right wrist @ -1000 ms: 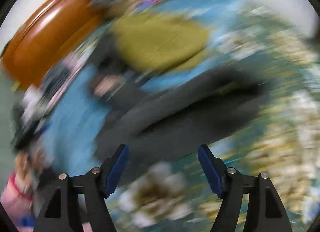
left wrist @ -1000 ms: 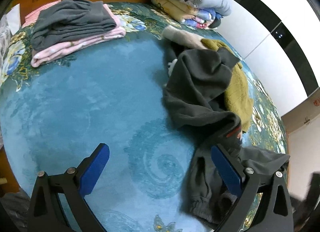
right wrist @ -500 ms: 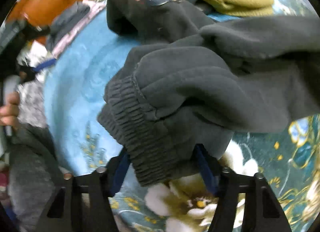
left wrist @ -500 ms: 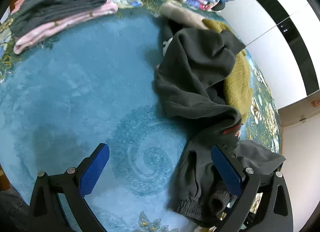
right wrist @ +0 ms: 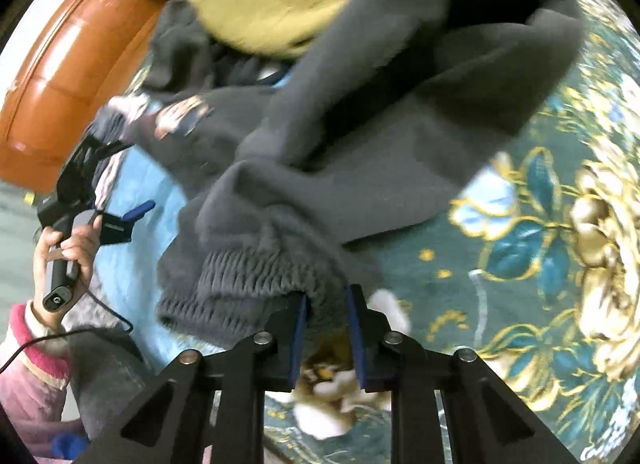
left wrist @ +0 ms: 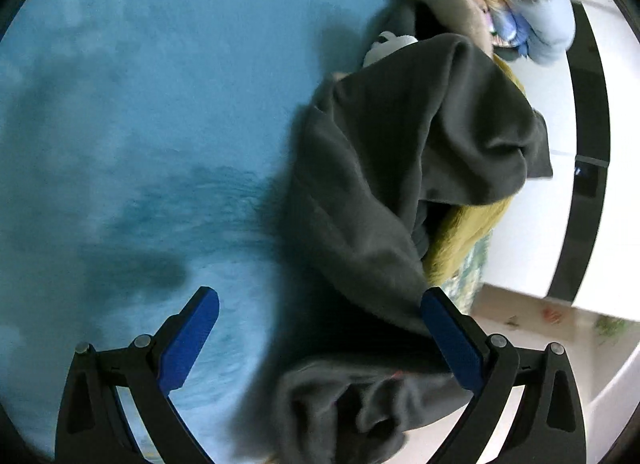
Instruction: Fold clothes
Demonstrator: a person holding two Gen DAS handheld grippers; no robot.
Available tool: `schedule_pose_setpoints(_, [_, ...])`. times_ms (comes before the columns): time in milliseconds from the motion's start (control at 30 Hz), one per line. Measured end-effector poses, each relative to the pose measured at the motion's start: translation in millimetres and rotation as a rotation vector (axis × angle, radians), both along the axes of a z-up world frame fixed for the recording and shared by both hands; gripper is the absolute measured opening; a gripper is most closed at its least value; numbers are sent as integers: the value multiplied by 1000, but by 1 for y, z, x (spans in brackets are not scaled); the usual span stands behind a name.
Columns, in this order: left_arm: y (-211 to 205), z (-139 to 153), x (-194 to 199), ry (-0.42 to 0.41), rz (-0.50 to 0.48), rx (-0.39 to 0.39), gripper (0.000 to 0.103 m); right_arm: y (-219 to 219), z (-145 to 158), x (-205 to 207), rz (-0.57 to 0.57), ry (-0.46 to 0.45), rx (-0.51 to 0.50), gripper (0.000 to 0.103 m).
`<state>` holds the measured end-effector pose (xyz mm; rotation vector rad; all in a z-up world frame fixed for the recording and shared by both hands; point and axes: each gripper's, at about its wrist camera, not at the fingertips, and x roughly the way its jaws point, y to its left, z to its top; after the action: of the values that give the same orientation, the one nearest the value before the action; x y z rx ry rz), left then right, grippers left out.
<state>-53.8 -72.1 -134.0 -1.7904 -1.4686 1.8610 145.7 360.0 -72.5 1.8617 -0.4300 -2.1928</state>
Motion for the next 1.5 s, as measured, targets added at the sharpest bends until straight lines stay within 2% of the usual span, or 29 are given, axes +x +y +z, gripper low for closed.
schedule_pose_setpoints(133, [5, -4, -10, -9, 42, 62, 100, 7, -6, -4, -29, -31, -7, 21])
schedule_pose_setpoints(200, [9, -3, -15, -10, 46, 72, 90, 4, -7, -7, -24, -35, -2, 21])
schedule_pose_setpoints(333, [15, -2, -17, -24, 22, 64, 55, 2, -6, -10, -32, -44, 4, 21])
schedule_pose_setpoints(500, [14, 0, -12, -29, 22, 61, 32, -1, -4, -9, -33, -52, 15, 21])
schedule_pose_setpoints(567, [11, 6, -10, -27, 19, 40, 17, -3, -3, -8, -36, -54, 21, 21])
schedule_pose_setpoints(633, [8, 13, -8, -18, 15, 7, 10, -5, -2, -8, -40, -55, 24, 21])
schedule_pose_setpoints(767, [-3, 39, -2, 42, 4, -79, 7, -13, 3, -5, -31, -49, 38, 21])
schedule_pose_setpoints(900, [-24, 70, 14, 138, 7, -135, 7, -23, 11, -1, -18, -28, 53, 21])
schedule_pose_setpoints(967, [-46, 87, 29, 197, 37, -159, 7, -28, 15, 0, -13, -18, 60, 21])
schedule_pose_setpoints(1133, [-110, 100, 72, 263, 149, -193, 7, -27, 15, -1, 1, 3, 65, 21])
schedule_pose_setpoints(1200, [-127, 88, 86, 231, 182, -214, 7, -29, 13, -5, 6, 7, 70, 21])
schedule_pose_setpoints(1333, [-135, 50, 92, 161, 215, -175, 7, -36, 7, -8, 11, 8, 76, 21])
schedule_pose_setpoints(1500, [-138, 40, 99, 176, 214, -142, 7, -28, 3, 7, 11, -9, 54, 23])
